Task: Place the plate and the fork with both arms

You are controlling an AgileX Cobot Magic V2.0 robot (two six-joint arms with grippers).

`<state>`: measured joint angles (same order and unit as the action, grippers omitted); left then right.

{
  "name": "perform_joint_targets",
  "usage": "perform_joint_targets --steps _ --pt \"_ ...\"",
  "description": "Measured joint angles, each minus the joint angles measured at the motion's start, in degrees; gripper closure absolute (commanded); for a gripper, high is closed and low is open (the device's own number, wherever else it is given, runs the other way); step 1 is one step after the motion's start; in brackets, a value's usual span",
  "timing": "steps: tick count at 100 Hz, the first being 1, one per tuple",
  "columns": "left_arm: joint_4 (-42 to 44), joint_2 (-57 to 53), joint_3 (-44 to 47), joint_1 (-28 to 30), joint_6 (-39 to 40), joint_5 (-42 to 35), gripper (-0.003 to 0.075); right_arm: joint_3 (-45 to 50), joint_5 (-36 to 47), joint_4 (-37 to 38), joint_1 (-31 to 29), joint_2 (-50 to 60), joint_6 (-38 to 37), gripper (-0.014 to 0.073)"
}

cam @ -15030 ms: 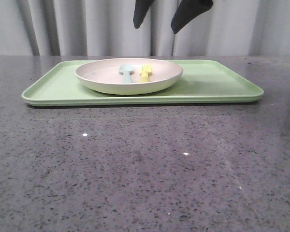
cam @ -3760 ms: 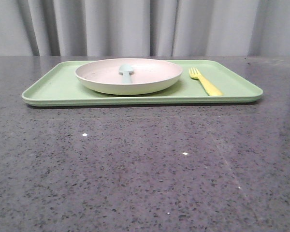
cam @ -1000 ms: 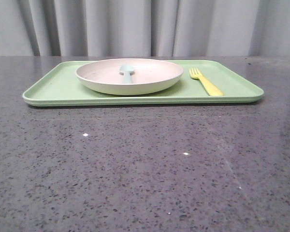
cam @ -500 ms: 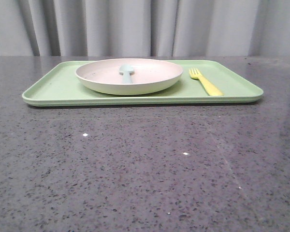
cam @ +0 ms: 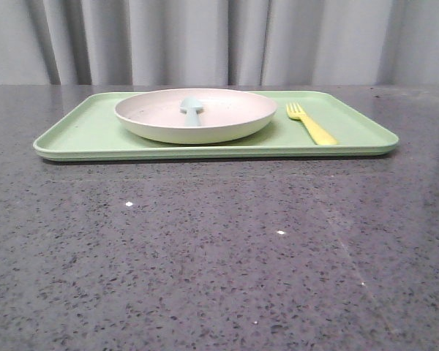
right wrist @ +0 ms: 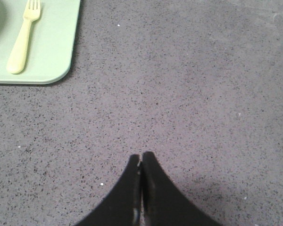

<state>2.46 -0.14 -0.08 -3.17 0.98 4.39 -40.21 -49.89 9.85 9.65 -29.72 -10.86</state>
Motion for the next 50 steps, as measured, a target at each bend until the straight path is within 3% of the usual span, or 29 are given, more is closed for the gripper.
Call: perform_joint_targets --steps 27,50 --pt "0.0 0.0 0.0 0.0 0.0 -0.1 0.0741 3.1 1.9 0.0 0.0 1.9 0.0 0.0713" --pt "0.0 0.0 0.0 0.0 0.0 -0.1 0.0741 12.8 15.1 0.0 0.0 9.3 0.0 0.0713"
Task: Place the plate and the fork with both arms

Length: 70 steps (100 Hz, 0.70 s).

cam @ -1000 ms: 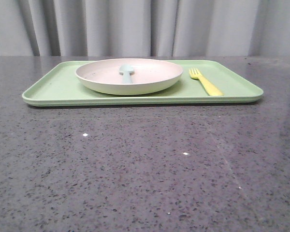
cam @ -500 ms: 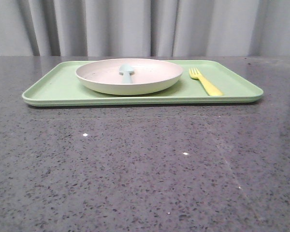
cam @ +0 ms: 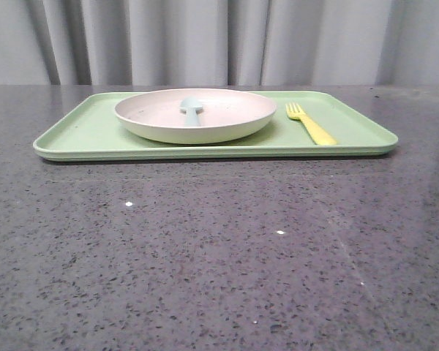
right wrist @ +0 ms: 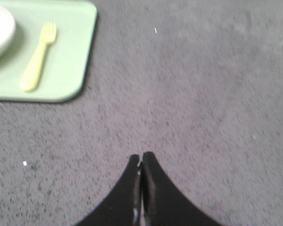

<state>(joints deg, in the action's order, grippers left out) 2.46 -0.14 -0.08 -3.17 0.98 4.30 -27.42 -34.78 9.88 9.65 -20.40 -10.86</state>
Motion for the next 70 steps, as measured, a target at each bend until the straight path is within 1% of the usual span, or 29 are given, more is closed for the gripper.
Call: perform_joint_targets --steps 8,22,39,54,70 --pt "0.0 0.0 0.0 0.0 0.0 0.0 0.0741 3.8 4.8 0.0 0.0 3.3 0.0 0.0713" --pt "0.0 0.0 0.0 0.0 0.0 0.0 0.0741 10.0 9.5 0.0 0.0 9.0 0.0 0.0713" --pt "0.0 0.0 0.0 0.0 0.0 0.0 0.0741 15.5 10.9 -0.5 0.0 15.2 0.0 0.0713" --pt "0.0 0.0 0.0 0.0 0.0 0.0 0.0741 18.5 11.6 -1.1 0.0 20.0 0.0 0.0713" --pt "0.0 0.0 0.0 0.0 0.0 0.0 0.0741 21.1 13.9 -1.4 0.0 21.0 0.0 0.0713"
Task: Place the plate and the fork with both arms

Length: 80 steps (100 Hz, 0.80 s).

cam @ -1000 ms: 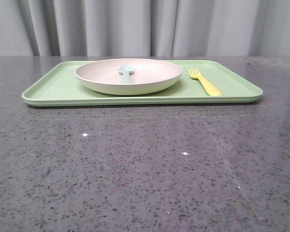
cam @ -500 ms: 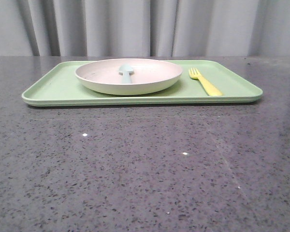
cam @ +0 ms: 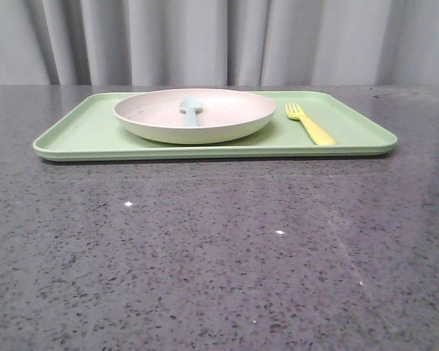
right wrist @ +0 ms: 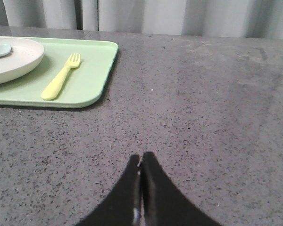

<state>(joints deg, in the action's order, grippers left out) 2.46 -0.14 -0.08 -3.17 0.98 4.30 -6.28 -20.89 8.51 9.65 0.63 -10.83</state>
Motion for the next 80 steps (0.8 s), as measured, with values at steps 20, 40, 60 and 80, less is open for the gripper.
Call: perform_joint_targets --steps 20,40,60,80 --pt "0.0 0.0 0.0 0.0 0.0 0.0 0.0741 2.1 2.6 0.0 0.0 0.0 0.1 0.0713" --pt "0.0 0.0 0.0 0.0 0.0 0.0 0.0741 5.2 5.8 -3.0 0.0 0.0 2.8 0.0713" --pt "0.0 0.0 0.0 0.0 0.0 0.0 0.0741 7.3 6.8 -6.5 0.0 0.0 7.6 0.0713" --pt "0.0 0.0 0.0 0.0 0.0 0.0 0.0741 7.8 8.9 -6.9 0.0 0.0 7.9 0.0713"
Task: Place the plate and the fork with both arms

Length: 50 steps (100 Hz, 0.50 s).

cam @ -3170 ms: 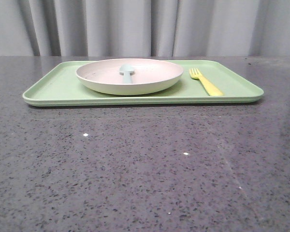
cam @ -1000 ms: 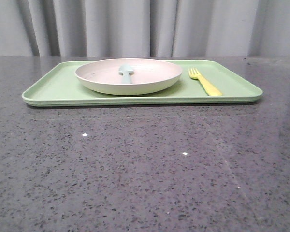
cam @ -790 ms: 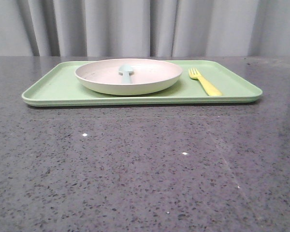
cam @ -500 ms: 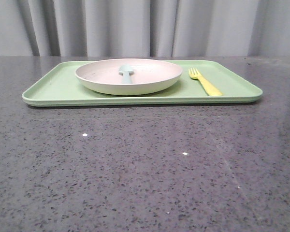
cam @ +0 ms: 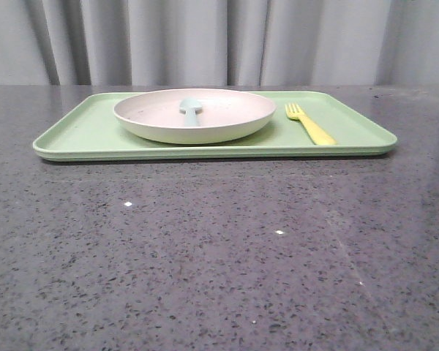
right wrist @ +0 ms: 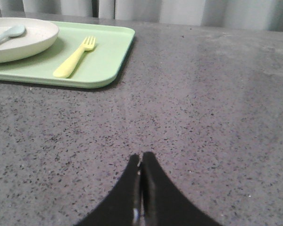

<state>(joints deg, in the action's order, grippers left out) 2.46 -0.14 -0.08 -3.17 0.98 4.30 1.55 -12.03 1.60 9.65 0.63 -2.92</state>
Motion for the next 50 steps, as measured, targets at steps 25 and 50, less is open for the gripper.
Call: perform_joint_targets --steps 25,50 --pt "0.0 0.0 0.0 0.0 0.0 0.0 0.0741 0.0 1.1 0.0 0.0 0.0 0.2 0.0713" --pt "0.0 0.0 0.0 0.0 0.0 0.0 0.0741 0.0 1.2 0.0 0.0 0.0 0.2 0.0713"
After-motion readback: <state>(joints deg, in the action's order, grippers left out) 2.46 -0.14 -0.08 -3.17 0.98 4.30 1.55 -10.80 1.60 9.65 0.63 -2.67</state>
